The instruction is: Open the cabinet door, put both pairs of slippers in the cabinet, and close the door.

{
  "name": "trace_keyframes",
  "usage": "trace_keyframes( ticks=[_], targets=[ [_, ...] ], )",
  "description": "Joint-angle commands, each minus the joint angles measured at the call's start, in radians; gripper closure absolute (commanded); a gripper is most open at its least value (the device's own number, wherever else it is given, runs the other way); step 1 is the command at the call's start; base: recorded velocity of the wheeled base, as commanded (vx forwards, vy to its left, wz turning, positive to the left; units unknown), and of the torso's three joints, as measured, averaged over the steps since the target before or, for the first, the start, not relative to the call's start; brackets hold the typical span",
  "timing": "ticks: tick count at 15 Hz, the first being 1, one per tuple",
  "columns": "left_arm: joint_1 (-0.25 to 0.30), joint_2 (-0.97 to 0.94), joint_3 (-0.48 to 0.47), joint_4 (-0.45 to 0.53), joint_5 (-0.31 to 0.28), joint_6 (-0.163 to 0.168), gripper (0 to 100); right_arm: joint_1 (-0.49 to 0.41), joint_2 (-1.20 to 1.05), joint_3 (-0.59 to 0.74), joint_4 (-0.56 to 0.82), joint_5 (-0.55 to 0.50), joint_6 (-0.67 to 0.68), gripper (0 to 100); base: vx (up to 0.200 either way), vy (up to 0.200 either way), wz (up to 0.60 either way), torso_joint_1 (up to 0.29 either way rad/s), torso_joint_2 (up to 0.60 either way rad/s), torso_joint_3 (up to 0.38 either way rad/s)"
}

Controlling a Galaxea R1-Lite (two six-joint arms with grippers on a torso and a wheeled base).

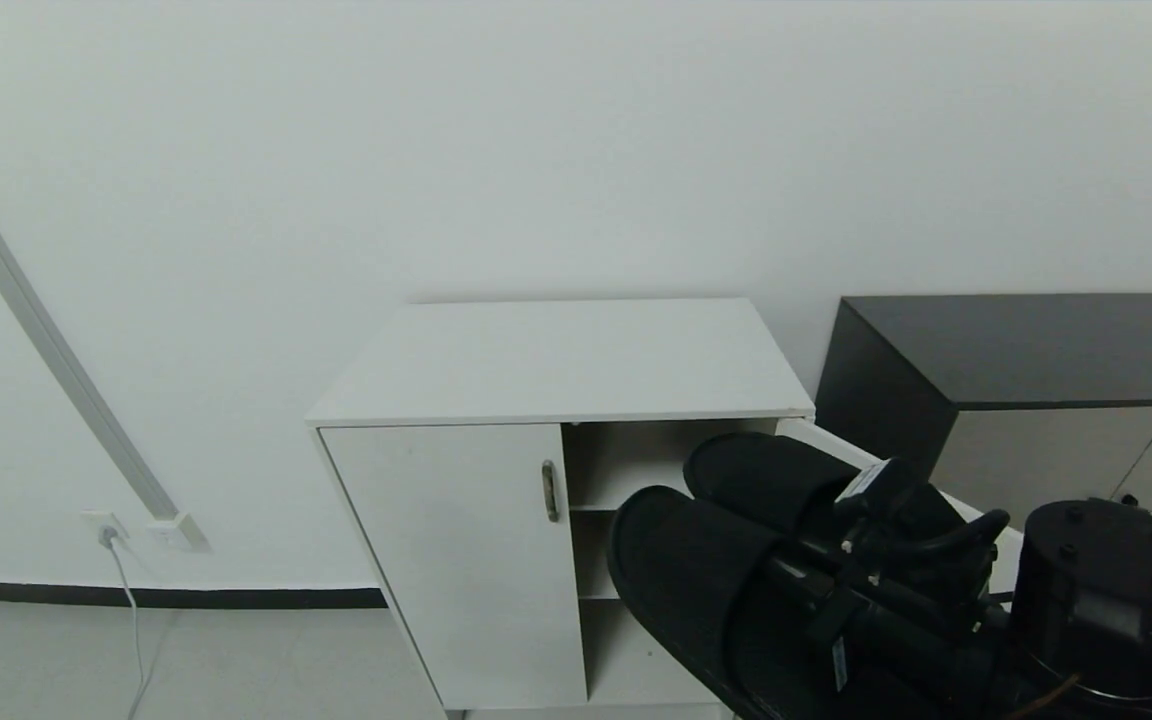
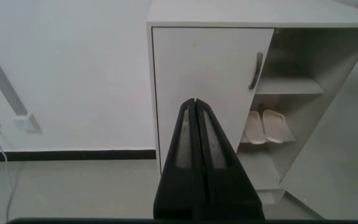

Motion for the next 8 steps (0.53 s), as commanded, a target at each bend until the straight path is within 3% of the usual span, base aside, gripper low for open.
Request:
trace_keyframes(
  ticks=[1, 8],
  targets=[
    [0.000, 0.001, 0.000, 0.001, 0.000, 0.000, 100, 0.007, -0.007, 0.012, -0.016, -0.001, -0.004, 100, 0.000, 0.000, 0.00, -0.237, 0.55, 0.315],
    [0.000, 0.001, 0.000, 0.001, 0.000, 0.000, 100, 0.007, 0.002, 0.013, -0.017, -0.001, -0.002, 100, 0.000, 0.000, 0.00, -0.219, 0.54, 0.321]
  ],
)
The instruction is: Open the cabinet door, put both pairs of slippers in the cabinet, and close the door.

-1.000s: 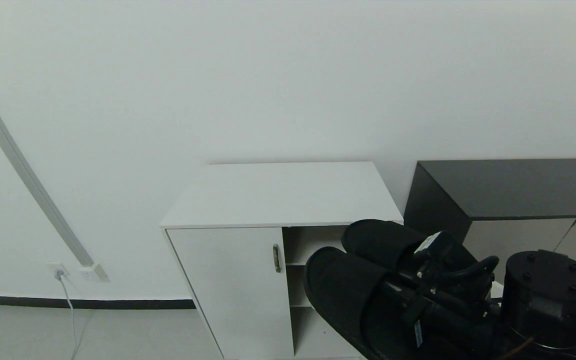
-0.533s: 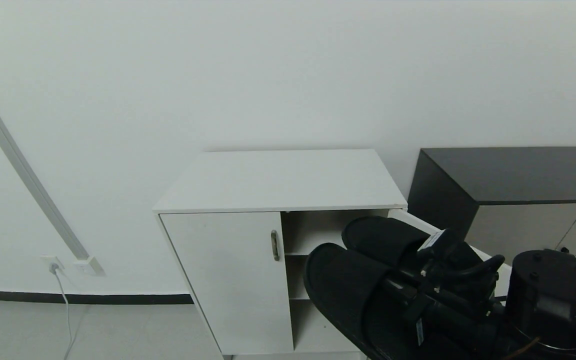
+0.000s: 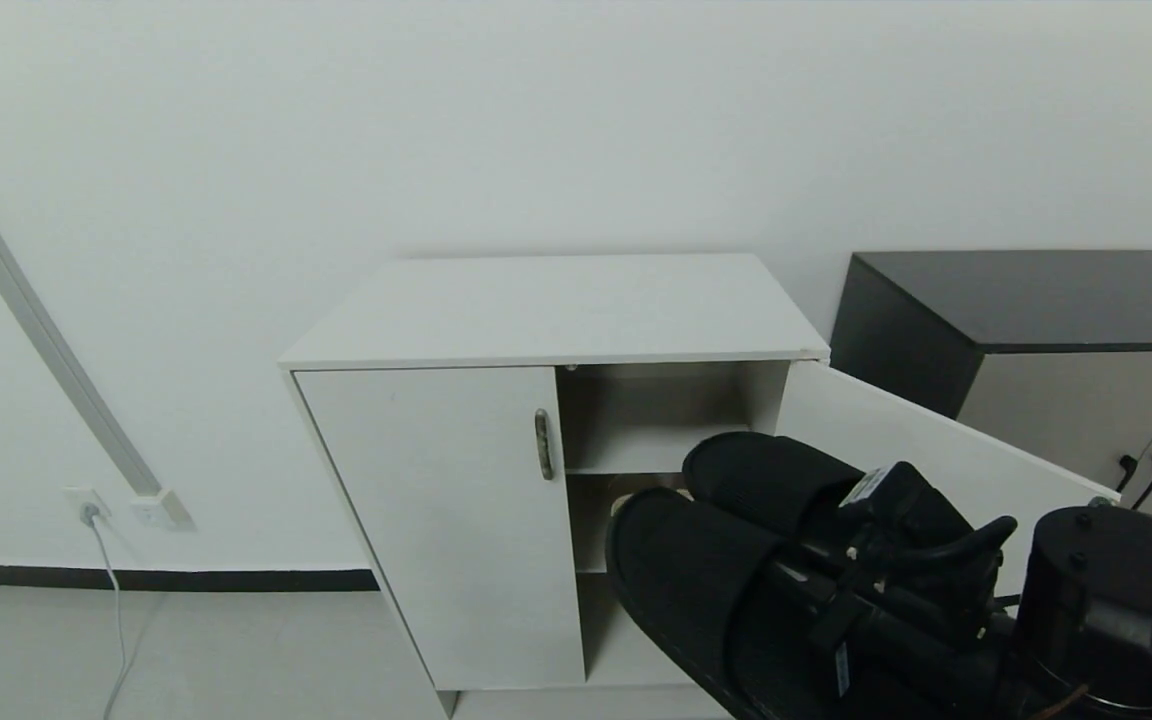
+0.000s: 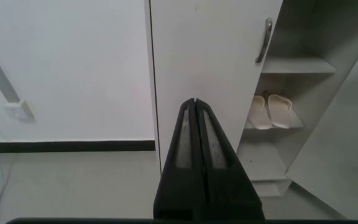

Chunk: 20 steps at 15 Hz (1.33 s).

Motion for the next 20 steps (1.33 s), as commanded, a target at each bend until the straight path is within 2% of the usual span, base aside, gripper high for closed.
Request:
trace_keyframes(
  ticks=[1, 11, 16, 18, 20],
  targets=[
    [0.001, 0.001, 0.000, 0.000, 0.001, 0.000, 100, 0.000, 0.006, 0.000, 0.001, 0.000, 0.000, 100, 0.000, 0.000, 0.00, -0.198, 0.52, 0.320],
    [0.001, 0.001, 0.000, 0.000, 0.001, 0.000, 100, -0.002, 0.034, -0.001, -0.002, 0.000, 0.004, 100, 0.000, 0.000, 0.00, -0.159, 0.49, 0.332],
    [0.001, 0.001, -0.001, 0.000, -0.001, 0.000, 100, -0.003, 0.035, 0.000, 0.000, 0.000, 0.004, 100, 0.000, 0.000, 0.00, -0.089, 0.46, 0.365],
    [0.001, 0.001, 0.000, 0.000, -0.001, 0.013, 100, -0.003, 0.037, 0.002, -0.002, 0.000, 0.004, 100, 0.000, 0.000, 0.00, -0.034, 0.44, 0.391],
    [0.001, 0.001, 0.000, 0.000, -0.001, 0.013, 100, -0.003, 0.035, 0.002, -0.002, 0.000, 0.004, 100, 0.000, 0.000, 0.00, -0.012, 0.32, 0.303]
  ],
)
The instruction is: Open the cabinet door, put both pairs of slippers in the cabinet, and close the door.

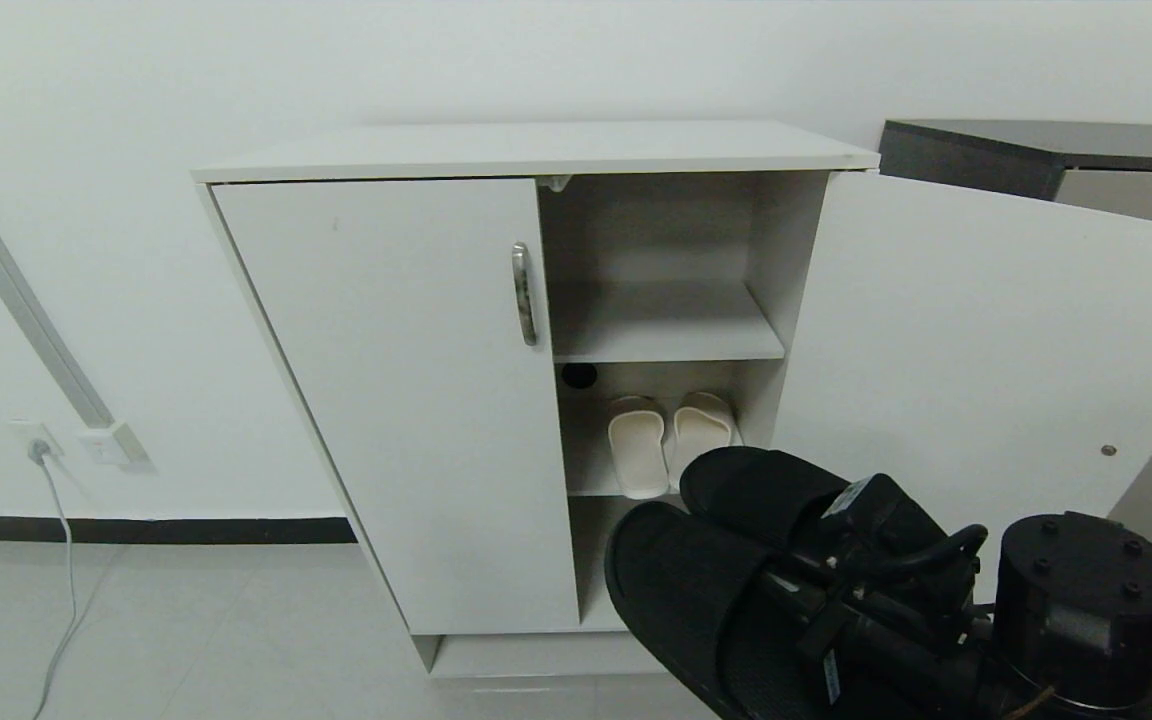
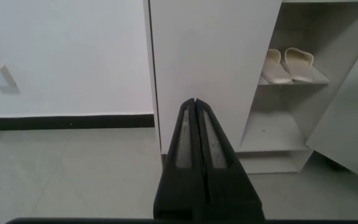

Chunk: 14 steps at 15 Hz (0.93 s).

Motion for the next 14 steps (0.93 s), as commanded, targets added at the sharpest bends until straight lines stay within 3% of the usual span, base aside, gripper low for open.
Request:
trace_keyframes(
  ticks=[1, 10, 12, 14],
  targets=[
    [0.000, 0.001, 0.000, -0.001, 0.000, 0.000, 100, 0.001, 0.001, 0.000, -0.002, 0.000, -0.001, 100, 0.000, 0.000, 0.00, 0.000, 0.00, 0.000],
    [0.000, 0.001, 0.000, -0.001, -0.001, 0.002, 100, 0.022, 0.047, -0.006, -0.001, -0.022, -0.008, 100, 0.000, 0.000, 0.00, -0.001, 0.05, 0.034],
    [0.000, 0.001, 0.000, -0.001, -0.001, 0.002, 100, 0.045, 0.110, -0.086, -0.001, -0.128, 0.030, 100, 0.000, 0.000, 0.00, 0.000, 0.00, 0.000],
    [0.000, 0.001, 0.000, -0.001, -0.001, 0.003, 100, 0.076, 0.208, -0.235, 0.012, -0.275, 0.157, 100, 0.000, 0.000, 0.00, 0.000, 0.00, 0.000]
  ],
)
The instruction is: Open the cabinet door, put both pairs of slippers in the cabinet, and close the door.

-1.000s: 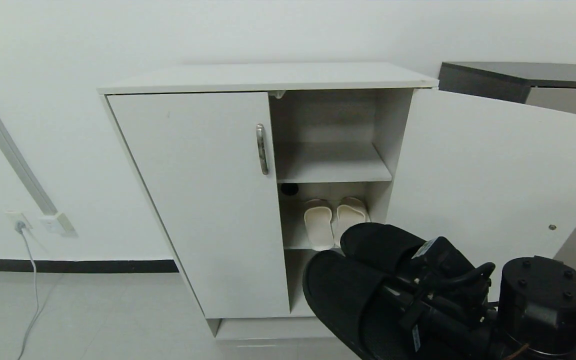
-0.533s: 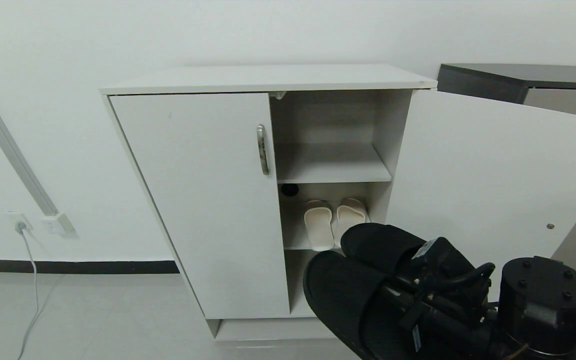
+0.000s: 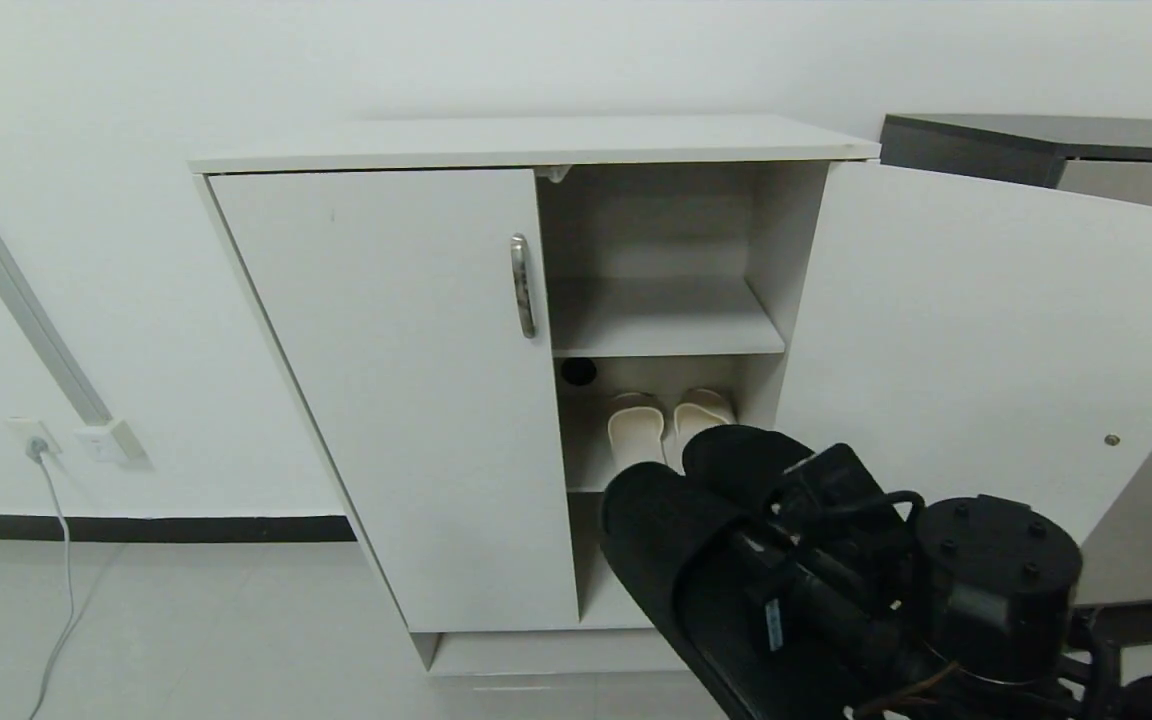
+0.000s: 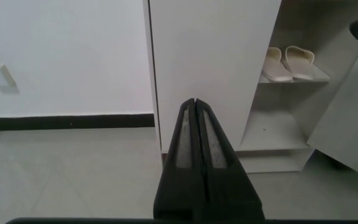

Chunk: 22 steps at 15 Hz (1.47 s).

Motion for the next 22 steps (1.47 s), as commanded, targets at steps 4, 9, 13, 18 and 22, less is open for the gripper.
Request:
trace_keyframes(
  ticks=[4, 9, 13, 18, 22],
  targets=[
    [0.001, 0.001, 0.000, 0.000, 0.000, 0.000, 100, 0.049, 0.199, -0.280, 0.138, -0.223, 0.090, 100, 0.000, 0.000, 0.00, 0.000, 0.00, 0.000],
    [0.001, 0.001, 0.000, 0.000, 0.001, -0.001, 100, 0.052, 0.200, -0.570, 0.491, -0.344, 0.231, 100, 0.000, 0.000, 0.00, 0.000, 0.00, 0.000],
    [0.001, 0.001, 0.000, 0.000, 0.001, -0.003, 100, 0.027, 0.216, -0.857, 0.782, -0.454, 0.285, 100, 0.000, 0.000, 0.00, 0.000, 0.00, 0.000],
    [0.001, 0.001, 0.000, 0.000, 0.003, -0.006, 100, -0.002, 0.233, -0.926, 0.809, -0.457, 0.236, 100, 0.000, 0.000, 0.00, 0.000, 0.00, 0.000],
    [0.001, 0.001, 0.000, 0.000, 0.003, -0.007, 100, -0.019, 0.249, -0.957, 0.810, -0.457, 0.224, 100, 0.000, 0.000, 0.00, 0.000, 0.00, 0.000]
  ],
)
